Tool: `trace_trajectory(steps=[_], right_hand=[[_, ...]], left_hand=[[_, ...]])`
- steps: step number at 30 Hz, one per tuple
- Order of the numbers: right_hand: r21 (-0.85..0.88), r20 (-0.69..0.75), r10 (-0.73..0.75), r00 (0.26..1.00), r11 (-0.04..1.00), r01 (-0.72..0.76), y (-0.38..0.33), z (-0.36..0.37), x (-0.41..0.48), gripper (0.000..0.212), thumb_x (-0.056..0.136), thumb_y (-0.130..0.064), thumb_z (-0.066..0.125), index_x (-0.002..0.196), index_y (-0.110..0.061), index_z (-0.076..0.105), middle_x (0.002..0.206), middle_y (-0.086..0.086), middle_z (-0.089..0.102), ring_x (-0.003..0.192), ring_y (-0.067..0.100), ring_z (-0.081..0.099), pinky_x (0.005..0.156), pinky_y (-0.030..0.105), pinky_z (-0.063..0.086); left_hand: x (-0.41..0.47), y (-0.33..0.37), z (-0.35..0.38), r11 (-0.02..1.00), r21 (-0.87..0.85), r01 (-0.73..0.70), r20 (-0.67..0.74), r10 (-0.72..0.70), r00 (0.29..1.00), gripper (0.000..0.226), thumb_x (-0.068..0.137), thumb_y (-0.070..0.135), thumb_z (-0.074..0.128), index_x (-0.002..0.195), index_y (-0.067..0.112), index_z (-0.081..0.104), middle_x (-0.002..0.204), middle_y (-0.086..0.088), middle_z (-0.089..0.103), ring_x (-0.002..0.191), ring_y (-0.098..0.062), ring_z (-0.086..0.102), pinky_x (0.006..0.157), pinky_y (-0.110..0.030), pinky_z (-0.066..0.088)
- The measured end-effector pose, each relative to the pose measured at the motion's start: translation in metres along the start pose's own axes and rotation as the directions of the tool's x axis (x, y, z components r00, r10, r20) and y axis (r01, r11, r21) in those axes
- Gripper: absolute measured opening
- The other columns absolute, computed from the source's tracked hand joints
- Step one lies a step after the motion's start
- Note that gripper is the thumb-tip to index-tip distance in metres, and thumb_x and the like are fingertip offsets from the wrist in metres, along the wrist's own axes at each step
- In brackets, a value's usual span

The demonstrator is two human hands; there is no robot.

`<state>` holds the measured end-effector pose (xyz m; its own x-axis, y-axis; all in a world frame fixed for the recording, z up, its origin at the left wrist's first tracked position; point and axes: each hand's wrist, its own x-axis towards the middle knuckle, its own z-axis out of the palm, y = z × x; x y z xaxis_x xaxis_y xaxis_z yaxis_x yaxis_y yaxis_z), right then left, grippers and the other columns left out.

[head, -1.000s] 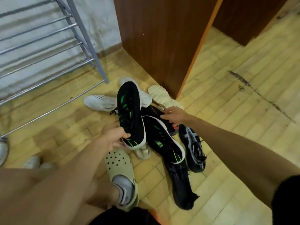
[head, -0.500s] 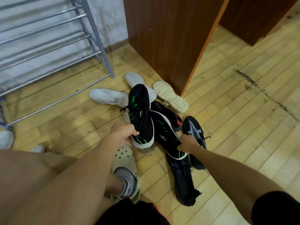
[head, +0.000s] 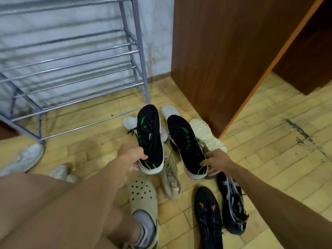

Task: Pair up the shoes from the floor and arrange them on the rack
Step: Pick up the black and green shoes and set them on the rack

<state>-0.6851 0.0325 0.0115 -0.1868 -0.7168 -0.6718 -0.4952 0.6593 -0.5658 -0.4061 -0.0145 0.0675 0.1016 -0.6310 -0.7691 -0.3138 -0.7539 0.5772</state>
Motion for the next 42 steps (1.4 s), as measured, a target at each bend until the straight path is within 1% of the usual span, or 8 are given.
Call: trace_trajectory(steps=[5,8,11,15,21,27,36,42], right_hand=[[0.075,0.047,-0.050,0.998,0.996,0.047,-0.069,0.024,0.041,0.016,0.078,-0.008,0.073,0.093,-0.004,0.072,0.089,0.018,0.075,0.072,0.033,0.074,0.069,0.044,0.063],[0.094,0.074,-0.070,0.995,0.994,0.063,-0.107,0.040,0.071,0.022,0.076,-0.007,0.075,0.097,-0.001,0.071,0.092,0.018,0.074,0.071,0.029,0.073,0.054,0.032,0.061],[0.081,0.085,-0.099,0.991,0.992,0.093,-0.143,0.055,0.105,0.024,0.074,-0.007,0.075,0.096,0.003,0.072,0.093,0.021,0.073,0.074,0.034,0.073,0.061,0.038,0.063],[0.050,0.063,-0.119,0.991,0.992,0.116,-0.188,0.072,0.156,0.009,0.073,-0.007,0.077,0.072,-0.006,0.067,0.076,0.014,0.071,0.062,0.031,0.072,0.059,0.042,0.063],[0.011,0.056,-0.134,0.989,0.991,0.134,-0.237,0.100,0.235,0.014,0.076,-0.011,0.076,0.069,-0.006,0.065,0.068,0.009,0.068,0.065,0.031,0.072,0.063,0.042,0.063],[0.064,0.007,-0.145,0.989,0.987,0.145,-0.262,0.124,0.295,0.023,0.079,-0.006,0.075,0.098,0.005,0.071,0.082,0.012,0.068,0.076,0.031,0.070,0.071,0.045,0.061],[0.077,-0.108,-0.187,0.976,0.978,0.195,-0.270,0.152,0.341,0.026,0.078,-0.011,0.073,0.103,-0.002,0.073,0.098,0.018,0.073,0.092,0.035,0.070,0.083,0.051,0.058],[0.161,-0.156,-0.176,0.972,0.966,0.201,-0.263,0.161,0.343,0.017,0.083,-0.019,0.073,0.096,-0.007,0.071,0.097,0.014,0.071,0.095,0.034,0.068,0.087,0.050,0.057]], left_hand=[[0.030,0.025,-0.044,0.999,-0.035,0.038,-0.051,-0.040,0.998,0.039,0.087,-0.011,0.055,0.125,-0.007,0.050,0.128,-0.020,0.056,0.117,-0.039,0.054,0.084,-0.044,0.049],[0.060,0.035,-0.067,0.998,-0.012,0.063,-0.112,-0.064,0.992,0.038,0.081,-0.010,0.062,0.118,-0.010,0.053,0.113,-0.023,0.062,0.102,-0.043,0.062,0.087,-0.053,0.053],[0.097,0.043,-0.083,0.994,-0.065,0.086,-0.133,-0.094,0.987,0.031,0.078,-0.013,0.064,0.108,-0.012,0.057,0.105,-0.023,0.063,0.095,-0.043,0.064,0.082,-0.058,0.053],[0.152,0.055,-0.097,0.986,-0.151,0.075,-0.153,-0.098,0.983,0.016,0.079,-0.009,0.067,0.092,-0.009,0.057,0.084,-0.017,0.065,0.073,-0.035,0.065,0.061,-0.044,0.056],[0.231,0.072,-0.115,0.982,-0.188,-0.005,-0.236,-0.041,0.971,0.025,0.075,-0.001,0.075,0.098,-0.006,0.066,0.089,-0.018,0.072,0.074,-0.032,0.071,0.049,-0.036,0.058],[0.295,0.086,-0.132,0.973,-0.216,-0.086,-0.280,0.023,0.960,0.043,0.075,0.000,0.075,0.116,0.000,0.061,0.102,-0.015,0.069,0.083,-0.030,0.068,0.053,-0.032,0.056],[0.355,0.094,-0.137,0.957,-0.256,-0.138,-0.325,0.049,0.944,0.051,0.073,0.007,0.079,0.121,0.006,0.061,0.107,-0.014,0.068,0.089,-0.029,0.069,0.072,-0.041,0.061],[0.359,0.094,-0.125,0.989,-0.078,-0.123,-0.419,0.079,0.904,0.037,0.084,0.028,0.068,0.116,0.009,0.066,0.106,-0.013,0.069,0.099,-0.031,0.064,0.087,-0.039,0.054]])
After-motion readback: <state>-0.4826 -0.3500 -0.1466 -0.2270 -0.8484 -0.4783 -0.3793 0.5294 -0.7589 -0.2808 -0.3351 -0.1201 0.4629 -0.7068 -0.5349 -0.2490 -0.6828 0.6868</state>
